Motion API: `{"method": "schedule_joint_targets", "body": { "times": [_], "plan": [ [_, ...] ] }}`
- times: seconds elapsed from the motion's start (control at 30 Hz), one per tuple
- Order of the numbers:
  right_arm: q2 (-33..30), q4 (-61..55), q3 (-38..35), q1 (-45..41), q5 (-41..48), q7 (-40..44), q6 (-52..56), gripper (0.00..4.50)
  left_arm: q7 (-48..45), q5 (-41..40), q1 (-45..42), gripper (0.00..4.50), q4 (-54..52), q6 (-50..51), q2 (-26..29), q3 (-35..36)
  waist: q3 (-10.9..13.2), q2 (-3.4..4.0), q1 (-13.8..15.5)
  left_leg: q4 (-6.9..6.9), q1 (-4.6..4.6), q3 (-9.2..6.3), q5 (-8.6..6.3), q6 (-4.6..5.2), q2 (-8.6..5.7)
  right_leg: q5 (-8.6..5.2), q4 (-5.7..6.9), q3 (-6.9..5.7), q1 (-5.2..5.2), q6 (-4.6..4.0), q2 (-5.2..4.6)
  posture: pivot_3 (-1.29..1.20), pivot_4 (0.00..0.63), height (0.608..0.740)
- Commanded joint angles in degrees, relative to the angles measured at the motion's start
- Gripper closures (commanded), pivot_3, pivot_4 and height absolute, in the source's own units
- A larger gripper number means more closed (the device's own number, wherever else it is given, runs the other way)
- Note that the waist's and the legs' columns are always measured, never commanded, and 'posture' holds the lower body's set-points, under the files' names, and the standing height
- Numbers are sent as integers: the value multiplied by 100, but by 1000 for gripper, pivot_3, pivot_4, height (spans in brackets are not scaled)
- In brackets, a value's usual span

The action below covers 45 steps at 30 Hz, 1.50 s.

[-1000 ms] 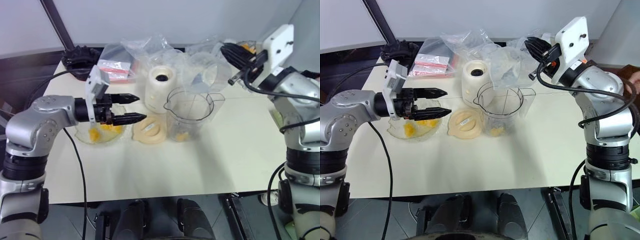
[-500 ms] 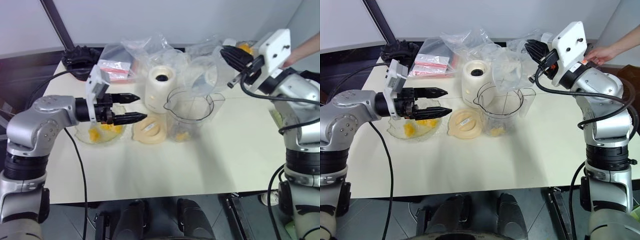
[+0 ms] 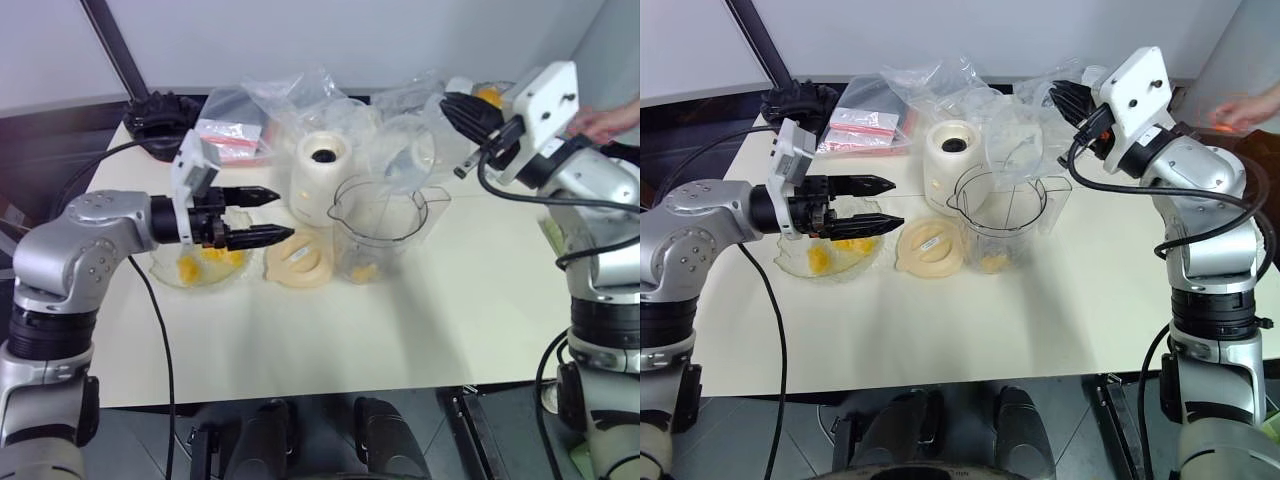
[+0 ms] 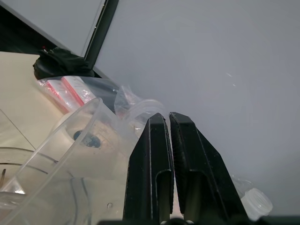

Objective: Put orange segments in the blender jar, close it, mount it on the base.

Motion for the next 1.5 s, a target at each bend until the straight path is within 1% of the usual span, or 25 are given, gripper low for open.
{"method": "schedule_joint_targets", "body": {
  "times": [0.03, 0.23, 0.4, 0.6, 0.73, 1.0, 1.17, 1.3, 1.43, 1.5],
  "plan": [
    [266, 9, -600, -234, 430, -498, 411, 4376, 19, -188, -209, 593, -95, 44, -28, 177, -1, -3, 1, 0, 0, 0, 0, 0, 0, 0, 0, 0, 0, 0, 0, 0, 150, 740],
    [720, 151, -1480, -531, 1185, -1390, 1156, 4376, 32, -200, -236, 593, -100, 46, -59, 133, -1, -2, 2, 0, 0, -1, 1, -1, 0, 1, 2, 1, 0, 0, -1, 0, 150, 740],
    [913, 125, -1882, -520, 1690, -1721, 1455, 4376, 16, -173, -237, 593, -70, 21, -98, 104, -1, -2, -1, -1, 0, -1, 1, -1, 0, 1, 2, 2, 0, 0, -1, 0, 150, 740],
    [1246, 147, -2412, -557, 2324, -2326, 1613, 4376, 1, -142, -249, 593, -43, -2, -145, 71, 0, -1, -8, -1, 0, -1, 1, -1, 0, 1, 4, 2, -1, 1, 0, 0, 150, 740],
    [1386, 132, -2714, -319, 2585, -2502, 1446, 4376, -12, -243, -276, 593, -92, 74, -193, 84, 0, -1, 0, -1, 0, 0, 1, -1, 0, 1, 4, 3, -1, 1, -1, 0, 150, 740],
    [1470, 173, -2990, 398, 2656, -2634, 994, 4376, -91, -356, -328, 593, -154, 181, -193, 61, -1, -1, -10, -1, 0, 4, 1, -1, 0, 2, 4, 4, 0, 2, 1, 0, 150, 740],
    [1722, 169, -3023, 1072, 2606, -2437, 413, 4376, -120, -363, -334, 593, -134, 187, -229, 53, -1, 0, -20, -1, 2, 5, 1, -1, 1, 1, 6, 5, 0, 2, 3, 0, 150, 740],
    [2000, 516, -3160, 1634, 2673, -2250, -34, 4376, -200, -487, -334, 593, -159, 273, -231, 73, -1, 0, -21, -1, 2, 6, 1, -1, 1, 2, 7, 6, 0, 2, 3, 0, 150, 740],
    [2177, 874, -3239, 1864, 2714, -2180, -439, 4376, -153, -528, -281, 593, -246, 320, -236, 79, -1, 1, -22, 1, 3, 7, 1, -1, 1, 2, 8, 8, 0, 2, 3, 0, 150, 740],
    [2239, 1073, -3217, 1987, 2587, -2148, -707, 4376, -111, -552, -263, 593, -284, 334, -251, 75, -2, 1, -23, 1, 4, 8, 1, -1, 1, 2, 9, 9, 0, 2, 3, 0, 150, 740]
  ]
}}
